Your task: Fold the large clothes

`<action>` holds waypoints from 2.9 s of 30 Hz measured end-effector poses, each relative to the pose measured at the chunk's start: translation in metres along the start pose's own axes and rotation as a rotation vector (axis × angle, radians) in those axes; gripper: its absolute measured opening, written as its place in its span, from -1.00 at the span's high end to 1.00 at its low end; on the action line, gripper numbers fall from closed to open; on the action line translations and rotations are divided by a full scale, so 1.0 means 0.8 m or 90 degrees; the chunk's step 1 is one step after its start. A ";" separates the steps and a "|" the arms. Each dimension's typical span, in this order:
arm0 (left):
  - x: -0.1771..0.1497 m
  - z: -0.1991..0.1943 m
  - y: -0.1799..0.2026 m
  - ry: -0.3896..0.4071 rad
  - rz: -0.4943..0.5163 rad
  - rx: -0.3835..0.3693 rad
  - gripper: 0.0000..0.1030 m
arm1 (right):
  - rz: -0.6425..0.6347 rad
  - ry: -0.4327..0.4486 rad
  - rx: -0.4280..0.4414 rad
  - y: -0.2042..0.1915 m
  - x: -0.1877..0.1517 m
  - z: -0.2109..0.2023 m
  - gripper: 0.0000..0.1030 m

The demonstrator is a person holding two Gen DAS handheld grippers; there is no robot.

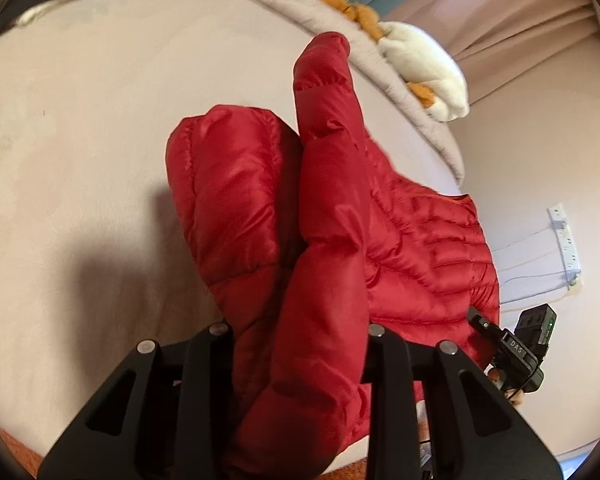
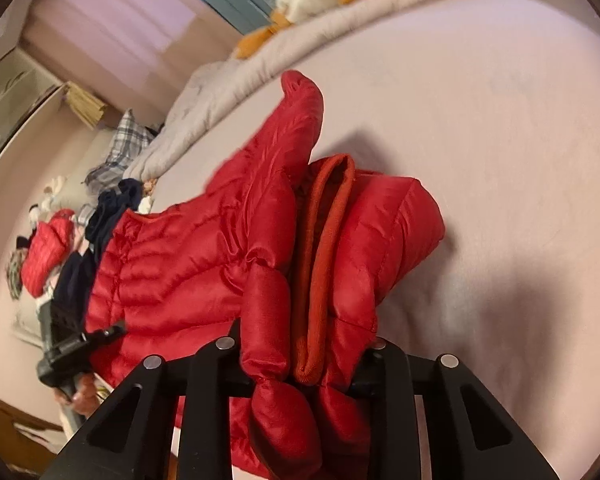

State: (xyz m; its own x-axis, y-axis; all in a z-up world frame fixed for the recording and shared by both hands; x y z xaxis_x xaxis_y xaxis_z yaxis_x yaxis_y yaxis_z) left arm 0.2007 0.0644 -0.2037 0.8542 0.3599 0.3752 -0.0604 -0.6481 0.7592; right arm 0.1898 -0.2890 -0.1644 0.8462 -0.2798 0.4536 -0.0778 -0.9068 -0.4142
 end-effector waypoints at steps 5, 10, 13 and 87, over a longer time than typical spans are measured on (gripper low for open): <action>0.002 -0.030 0.033 0.030 0.046 -0.001 0.43 | -0.030 0.042 -0.001 -0.024 0.003 -0.040 0.43; 0.005 -0.049 0.057 0.053 0.084 -0.005 0.43 | -0.064 0.084 -0.008 -0.049 0.010 -0.069 0.43; 0.012 -0.057 0.070 0.072 0.109 -0.004 0.43 | -0.079 0.101 -0.005 -0.064 0.020 -0.074 0.43; 0.003 -0.067 0.061 0.127 0.175 0.150 -0.89 | -0.155 0.205 -0.258 -0.056 0.045 -0.063 -0.92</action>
State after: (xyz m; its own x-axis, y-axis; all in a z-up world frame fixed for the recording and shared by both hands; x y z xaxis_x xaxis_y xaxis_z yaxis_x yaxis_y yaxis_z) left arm 0.1717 0.0694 -0.1372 0.7044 0.2601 0.6604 -0.1321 -0.8662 0.4820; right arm 0.1975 -0.2742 -0.0899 0.6668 -0.0713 0.7418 -0.1496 -0.9879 0.0396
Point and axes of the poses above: each gripper's, at about its wrist camera, not at the fingertips, and z roughly the way its jaws point, y to its right, x to its top, the point moved 9 cm from there along z, roughly the way its jaws point, and after that the axes turned 13 degrees about -x, right-handed, at the moved point
